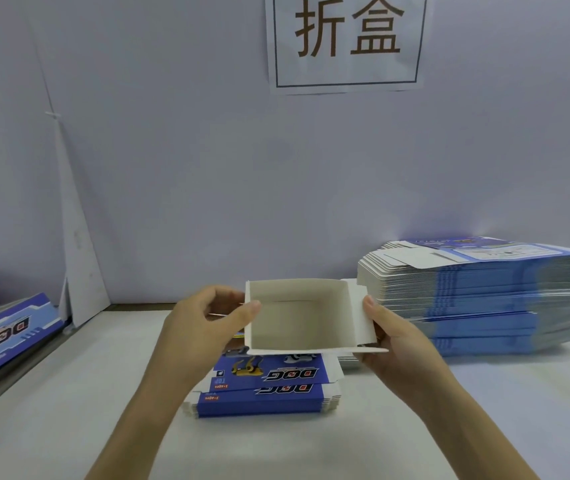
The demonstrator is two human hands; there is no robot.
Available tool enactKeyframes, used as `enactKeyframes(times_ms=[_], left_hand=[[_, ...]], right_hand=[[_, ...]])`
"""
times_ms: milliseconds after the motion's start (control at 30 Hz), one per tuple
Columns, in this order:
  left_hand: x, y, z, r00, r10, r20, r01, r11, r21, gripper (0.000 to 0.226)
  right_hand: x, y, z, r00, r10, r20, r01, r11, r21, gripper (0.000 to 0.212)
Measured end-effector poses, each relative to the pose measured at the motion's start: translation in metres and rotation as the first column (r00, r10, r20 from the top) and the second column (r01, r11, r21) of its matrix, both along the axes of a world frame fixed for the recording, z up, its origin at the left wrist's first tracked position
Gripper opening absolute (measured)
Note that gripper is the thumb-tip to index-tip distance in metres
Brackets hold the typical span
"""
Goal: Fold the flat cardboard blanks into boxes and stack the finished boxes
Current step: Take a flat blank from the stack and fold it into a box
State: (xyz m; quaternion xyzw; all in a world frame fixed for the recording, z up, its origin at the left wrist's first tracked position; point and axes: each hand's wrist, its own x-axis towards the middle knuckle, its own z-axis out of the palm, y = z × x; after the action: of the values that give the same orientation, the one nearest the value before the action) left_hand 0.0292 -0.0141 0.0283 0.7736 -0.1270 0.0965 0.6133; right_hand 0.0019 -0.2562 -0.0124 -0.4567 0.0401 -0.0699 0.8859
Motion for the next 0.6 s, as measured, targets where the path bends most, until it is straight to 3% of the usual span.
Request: enactKeyframes(times_ms=[133,200,267,367,467,600], left_hand=[[0.006,0.002,-0.007,0.983,-0.119,-0.139,0.096,0.982,-0.162,0.010],[0.007,0.000,-0.013,0.889,-0.355,-0.290,0.216,0.882,-0.419,0.022],[0.005,0.000,-0.018,0.783,-0.519,-0.343,0.276,0.784,-0.557,0.031],[0.009,-0.001,-0.023,0.736,-0.599,-0.314,0.356,0.738,-0.573,0.031],[0.010,-0.005,-0.026,0.768,-0.570,-0.293,0.349,0.755,-0.555,0.039],[0.000,-0.014,-0.024,0.815,-0.497,-0.298,0.420,0.861,-0.289,0.042]], right_hand=[[0.002,0.002,-0.002,0.999,0.008,-0.040,-0.005,0.997,0.079,0.039],[0.003,0.001,-0.004,0.998,0.022,-0.060,-0.015,0.993,0.114,0.039],[0.003,0.000,-0.003,0.998,0.038,-0.053,-0.033,0.994,0.105,0.038],[0.003,-0.005,-0.001,0.999,0.029,-0.021,-0.026,0.989,0.144,0.032],[0.000,-0.003,-0.001,0.999,-0.041,-0.014,0.043,0.991,0.125,0.039],[-0.002,-0.002,-0.001,0.993,-0.059,-0.100,0.070,0.991,0.111,0.047]])
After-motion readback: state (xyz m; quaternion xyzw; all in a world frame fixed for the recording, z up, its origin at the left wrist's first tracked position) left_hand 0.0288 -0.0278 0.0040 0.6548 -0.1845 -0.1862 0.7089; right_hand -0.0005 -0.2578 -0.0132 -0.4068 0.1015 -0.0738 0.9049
